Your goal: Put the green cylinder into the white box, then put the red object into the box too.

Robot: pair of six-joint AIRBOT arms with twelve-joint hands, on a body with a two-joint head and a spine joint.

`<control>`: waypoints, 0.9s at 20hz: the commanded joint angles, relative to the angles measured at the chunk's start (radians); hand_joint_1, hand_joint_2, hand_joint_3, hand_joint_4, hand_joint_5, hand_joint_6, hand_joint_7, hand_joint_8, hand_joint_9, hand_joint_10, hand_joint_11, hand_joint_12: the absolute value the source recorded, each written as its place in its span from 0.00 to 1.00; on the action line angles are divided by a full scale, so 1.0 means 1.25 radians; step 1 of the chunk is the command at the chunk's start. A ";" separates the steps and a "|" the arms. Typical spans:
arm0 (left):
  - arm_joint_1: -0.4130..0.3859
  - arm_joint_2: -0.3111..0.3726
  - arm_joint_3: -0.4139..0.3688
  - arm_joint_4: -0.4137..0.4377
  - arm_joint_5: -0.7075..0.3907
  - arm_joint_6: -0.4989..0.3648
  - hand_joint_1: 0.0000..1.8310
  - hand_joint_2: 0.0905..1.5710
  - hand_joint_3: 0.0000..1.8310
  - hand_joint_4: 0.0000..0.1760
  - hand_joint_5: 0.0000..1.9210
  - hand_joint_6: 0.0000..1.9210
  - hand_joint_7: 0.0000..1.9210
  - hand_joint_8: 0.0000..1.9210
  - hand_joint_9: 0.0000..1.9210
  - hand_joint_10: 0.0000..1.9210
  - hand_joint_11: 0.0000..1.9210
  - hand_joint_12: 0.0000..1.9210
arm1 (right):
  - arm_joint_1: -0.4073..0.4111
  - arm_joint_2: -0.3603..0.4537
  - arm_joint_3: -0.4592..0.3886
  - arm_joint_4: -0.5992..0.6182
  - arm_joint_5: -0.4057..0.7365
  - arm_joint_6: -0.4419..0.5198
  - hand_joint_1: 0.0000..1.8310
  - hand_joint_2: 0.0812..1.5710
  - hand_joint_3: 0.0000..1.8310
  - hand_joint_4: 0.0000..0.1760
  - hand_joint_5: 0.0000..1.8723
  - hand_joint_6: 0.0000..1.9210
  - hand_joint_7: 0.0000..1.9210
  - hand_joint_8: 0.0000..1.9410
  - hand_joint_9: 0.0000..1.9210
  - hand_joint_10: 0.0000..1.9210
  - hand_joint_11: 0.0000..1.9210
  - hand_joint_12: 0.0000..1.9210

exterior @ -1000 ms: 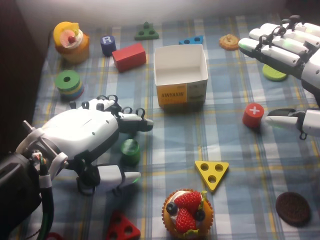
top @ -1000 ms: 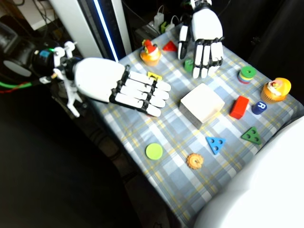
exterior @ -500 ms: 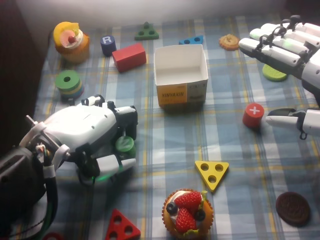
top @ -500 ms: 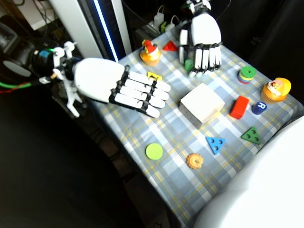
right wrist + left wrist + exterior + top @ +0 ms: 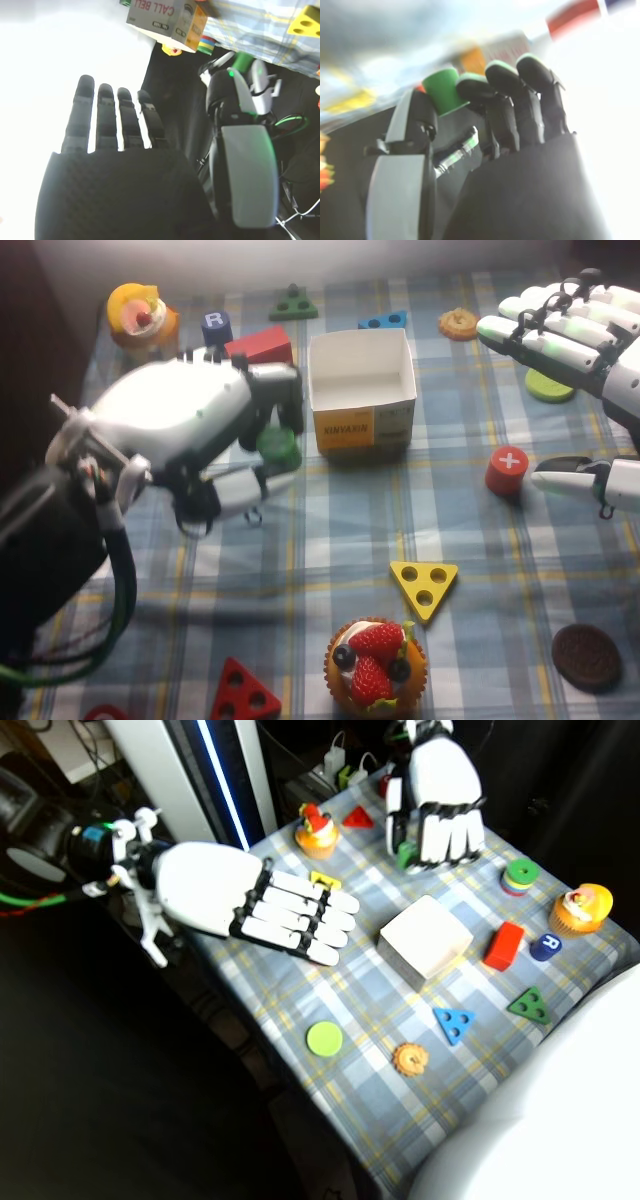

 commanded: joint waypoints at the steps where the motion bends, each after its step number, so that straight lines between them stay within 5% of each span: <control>1: -0.024 -0.009 0.015 0.024 -0.085 -0.002 0.63 0.81 0.00 0.00 0.32 0.71 0.39 0.84 0.25 1.00 0.16 1.00 | 0.004 0.000 0.002 0.000 0.094 0.004 0.32 0.75 0.00 0.00 0.00 0.00 0.00 0.00 0.00 0.00 0.00 0.01; 6: -0.154 -0.080 0.117 0.026 0.007 -0.002 0.65 0.77 0.00 0.00 0.36 0.67 0.45 0.73 0.27 0.90 0.11 1.00 | 0.001 0.000 0.002 -0.001 0.093 0.004 0.33 0.75 0.00 0.00 0.00 0.00 0.00 0.00 0.00 0.00 0.02 0.02; 8: -0.183 -0.109 0.152 0.015 0.031 -0.002 0.64 0.78 0.00 0.00 0.36 0.68 0.42 0.77 0.25 0.94 0.07 1.00 | 0.001 -0.004 0.005 -0.001 0.090 0.004 0.33 0.75 0.00 0.00 0.00 0.00 0.00 0.00 0.00 0.00 0.00 0.17; 11: -0.216 -0.159 0.213 -0.013 0.084 -0.002 0.65 0.75 0.00 0.00 0.40 0.62 0.46 0.71 0.24 0.84 0.00 1.00 | 0.001 -0.010 0.009 -0.003 0.086 0.004 0.34 0.76 0.00 0.00 0.00 0.00 0.00 0.00 0.00 0.00 0.00 0.19; 12: -0.221 -0.172 0.228 -0.021 0.098 -0.001 0.66 0.75 0.00 0.00 0.41 0.61 0.46 0.71 0.25 0.84 0.01 1.00 | 0.001 -0.011 0.009 -0.004 0.086 0.005 0.34 0.76 0.00 0.00 0.00 0.00 0.00 0.00 0.00 0.00 0.00 0.21; 14: -0.223 -0.204 0.266 -0.048 0.126 -0.001 0.66 0.73 0.00 0.00 0.44 0.55 0.47 0.70 0.31 0.93 0.22 1.00 | 0.001 -0.016 0.014 -0.012 0.084 0.012 0.34 0.76 0.00 0.00 0.00 0.00 0.00 0.00 0.00 0.00 0.00 0.26; 15: -0.223 -0.211 0.276 -0.054 0.133 -0.001 0.64 0.76 0.00 0.00 0.39 0.62 0.43 0.75 0.22 0.93 0.16 1.00 | 0.001 -0.019 0.017 -0.016 0.084 0.020 0.33 0.75 0.00 0.00 0.00 0.00 0.00 0.00 0.00 0.00 0.00 0.32; 16: -0.223 -0.217 0.284 -0.062 0.138 -0.001 0.57 0.70 0.00 0.24 0.21 0.56 0.22 0.69 0.09 0.87 0.03 1.00 | 0.001 -0.020 0.020 -0.020 0.084 0.028 0.33 0.75 0.00 0.00 0.00 0.00 0.00 0.00 0.00 0.00 0.00 0.33; 17: -0.223 -0.219 0.287 -0.066 0.140 -0.001 0.53 0.69 0.00 0.44 0.15 0.47 0.14 0.58 0.02 0.75 0.01 0.95 | 0.001 -0.021 0.020 -0.021 0.084 0.031 0.33 0.75 0.00 0.00 0.00 0.00 0.00 0.00 0.00 0.00 0.00 0.33; 18: -0.223 -0.220 0.288 -0.068 0.141 -0.001 0.51 0.67 0.00 0.54 0.13 0.35 0.13 0.36 0.00 0.56 0.00 0.80 | 0.001 -0.022 0.021 -0.023 0.084 0.031 0.33 0.75 0.00 0.00 0.00 0.00 0.00 0.00 0.00 0.00 0.00 0.33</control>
